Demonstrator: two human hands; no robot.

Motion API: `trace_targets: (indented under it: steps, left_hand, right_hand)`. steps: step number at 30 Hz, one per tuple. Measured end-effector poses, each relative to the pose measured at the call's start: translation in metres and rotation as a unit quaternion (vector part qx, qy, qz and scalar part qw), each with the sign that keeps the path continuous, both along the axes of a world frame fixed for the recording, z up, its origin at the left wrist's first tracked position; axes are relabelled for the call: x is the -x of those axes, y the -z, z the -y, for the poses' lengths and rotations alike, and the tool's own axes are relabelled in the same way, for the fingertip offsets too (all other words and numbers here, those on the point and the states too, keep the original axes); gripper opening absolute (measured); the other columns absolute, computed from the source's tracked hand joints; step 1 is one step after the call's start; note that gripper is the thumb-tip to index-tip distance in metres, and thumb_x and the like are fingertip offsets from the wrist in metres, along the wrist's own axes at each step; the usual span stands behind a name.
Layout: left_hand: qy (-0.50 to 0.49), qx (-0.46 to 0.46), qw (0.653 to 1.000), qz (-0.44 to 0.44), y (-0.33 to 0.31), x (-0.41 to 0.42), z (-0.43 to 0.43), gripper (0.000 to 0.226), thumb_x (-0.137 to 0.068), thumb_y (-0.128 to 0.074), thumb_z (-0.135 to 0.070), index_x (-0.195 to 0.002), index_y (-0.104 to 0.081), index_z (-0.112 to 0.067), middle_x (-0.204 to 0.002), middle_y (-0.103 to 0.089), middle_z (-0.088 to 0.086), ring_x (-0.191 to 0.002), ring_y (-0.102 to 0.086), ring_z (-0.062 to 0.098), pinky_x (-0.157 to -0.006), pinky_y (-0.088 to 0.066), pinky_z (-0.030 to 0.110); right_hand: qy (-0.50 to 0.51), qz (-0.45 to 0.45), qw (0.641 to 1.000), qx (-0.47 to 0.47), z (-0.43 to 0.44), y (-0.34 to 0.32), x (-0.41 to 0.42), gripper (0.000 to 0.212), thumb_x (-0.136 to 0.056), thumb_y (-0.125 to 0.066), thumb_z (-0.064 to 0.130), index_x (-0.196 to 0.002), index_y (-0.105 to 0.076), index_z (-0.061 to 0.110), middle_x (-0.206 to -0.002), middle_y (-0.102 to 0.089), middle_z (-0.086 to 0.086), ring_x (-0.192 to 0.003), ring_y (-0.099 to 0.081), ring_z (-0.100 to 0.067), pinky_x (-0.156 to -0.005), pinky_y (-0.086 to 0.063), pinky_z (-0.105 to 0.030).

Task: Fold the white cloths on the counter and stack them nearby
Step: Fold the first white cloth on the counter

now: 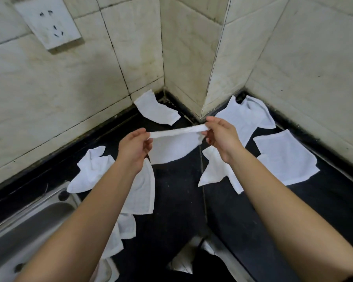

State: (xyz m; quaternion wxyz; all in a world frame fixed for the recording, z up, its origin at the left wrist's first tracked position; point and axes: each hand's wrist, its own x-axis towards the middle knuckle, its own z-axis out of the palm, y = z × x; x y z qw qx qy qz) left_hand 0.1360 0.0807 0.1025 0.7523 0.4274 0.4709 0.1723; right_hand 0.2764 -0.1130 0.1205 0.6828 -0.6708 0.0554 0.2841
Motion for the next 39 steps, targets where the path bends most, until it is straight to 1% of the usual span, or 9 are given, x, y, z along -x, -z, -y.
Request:
trace_targets:
  steps: [5, 10, 14, 18, 23, 25, 28, 32, 39]
  left_hand:
    - [0.024, -0.148, 0.988, 0.017, -0.013, 0.021, 0.008, 0.015, -0.091, -0.068, -0.017, -0.103, -0.070, -0.025, -0.101, -0.071, -0.003, -0.081, -0.070, 0.010, -0.064, -0.053, 0.021]
    - [0.033, -0.106, 0.991, -0.071, 0.052, 0.075, 0.041, 0.010, -0.092, -0.065, -0.010, -0.096, -0.067, -0.018, -0.098, -0.068, 0.003, -0.081, -0.067, 0.015, -0.065, -0.052, 0.026]
    - [0.099, -0.073, 0.969, -0.212, 0.123, 0.132, 0.074, 0.011, -0.090, -0.061, 0.001, -0.096, -0.065, -0.008, -0.094, -0.067, 0.011, -0.078, -0.063, 0.021, -0.075, -0.055, 0.035]
    - [0.133, -0.082, 0.951, -0.265, 0.153, 0.172, 0.082, 0.011, -0.089, -0.062, -0.002, -0.091, -0.067, -0.011, -0.085, -0.068, 0.008, -0.077, -0.064, 0.024, -0.077, -0.055, 0.036]
    - [0.226, -0.132, 0.931, -0.255, 0.151, 0.196, 0.073, 0.021, -0.082, -0.073, -0.008, -0.096, -0.064, -0.021, -0.090, -0.067, 0.001, -0.081, -0.064, 0.017, -0.074, -0.053, 0.026]
    - [0.285, -0.174, 0.914, -0.230, 0.149, 0.203, 0.067, 0.036, -0.075, -0.078, -0.005, -0.098, -0.061, -0.027, -0.086, -0.066, -0.008, -0.079, -0.064, 0.009, -0.067, -0.047, 0.011]
    - [0.350, -0.291, 0.861, -0.226, 0.151, 0.208, 0.056, 0.032, -0.080, -0.072, -0.002, -0.104, -0.067, -0.021, -0.082, -0.062, -0.017, -0.075, -0.059, 0.001, -0.065, -0.040, 0.000]
    - [0.384, -0.393, 0.807, -0.216, 0.150, 0.206, 0.043, 0.015, -0.093, -0.066, -0.023, -0.093, -0.076, -0.012, -0.083, -0.066, -0.003, -0.081, -0.062, 0.014, -0.075, -0.047, 0.025]
    - [0.272, -0.377, 0.859, -0.216, 0.132, 0.152, 0.010, 0.014, -0.092, -0.067, -0.028, -0.097, -0.072, -0.016, -0.089, -0.068, -0.005, -0.078, -0.060, 0.010, -0.074, -0.042, 0.022]
  right_hand:
    - [-0.023, 0.046, 0.999, 0.000, 0.020, 0.001, 0.020, 0.017, -0.094, -0.060, 0.015, -0.106, -0.071, 0.023, -0.090, -0.073, 0.003, -0.075, -0.068, -0.008, -0.064, -0.054, -0.022]
    - [-0.052, -0.015, 0.994, 0.100, 0.046, 0.072, 0.068, 0.012, -0.094, -0.063, 0.013, -0.101, -0.071, 0.019, -0.093, -0.070, -0.003, -0.073, -0.066, -0.010, -0.063, -0.052, -0.023]
    - [-0.098, -0.090, 0.968, 0.213, 0.068, 0.139, 0.121, 0.016, -0.095, -0.063, 0.013, -0.109, -0.070, 0.012, -0.086, -0.069, -0.001, -0.068, -0.063, -0.010, -0.059, -0.049, -0.022]
    - [-0.138, -0.099, 0.947, 0.273, 0.083, 0.167, 0.154, 0.025, -0.093, -0.064, 0.014, -0.116, -0.071, 0.012, -0.086, -0.071, -0.001, -0.072, -0.065, -0.011, -0.059, -0.049, -0.022]
    - [-0.272, 0.033, 0.895, 0.352, 0.095, 0.164, 0.171, 0.042, -0.086, -0.061, 0.005, -0.126, -0.067, 0.014, -0.112, -0.071, -0.002, -0.104, -0.066, -0.018, -0.092, -0.047, -0.022]
    - [-0.314, 0.105, 0.863, 0.381, 0.098, 0.161, 0.174, 0.044, -0.085, -0.060, 0.003, -0.126, -0.067, 0.018, -0.119, -0.070, 0.000, -0.111, -0.064, -0.019, -0.096, -0.045, -0.021]
    - [-0.318, 0.143, 0.852, 0.391, 0.099, 0.159, 0.172, 0.029, -0.093, -0.062, 0.013, -0.119, -0.070, 0.023, -0.118, -0.071, 0.003, -0.106, -0.066, -0.018, -0.094, -0.050, -0.025]
    - [-0.301, 0.171, 0.850, 0.396, 0.098, 0.151, 0.170, 0.021, -0.097, -0.062, 0.027, -0.115, -0.072, 0.025, -0.114, -0.072, 0.004, -0.102, -0.066, -0.017, -0.088, -0.051, -0.026]
    - [-0.273, 0.201, 0.845, 0.413, 0.060, 0.132, 0.129, 0.028, -0.096, -0.057, 0.036, -0.085, -0.065, 0.011, -0.083, -0.064, -0.003, -0.082, -0.063, -0.025, -0.068, -0.048, -0.033]
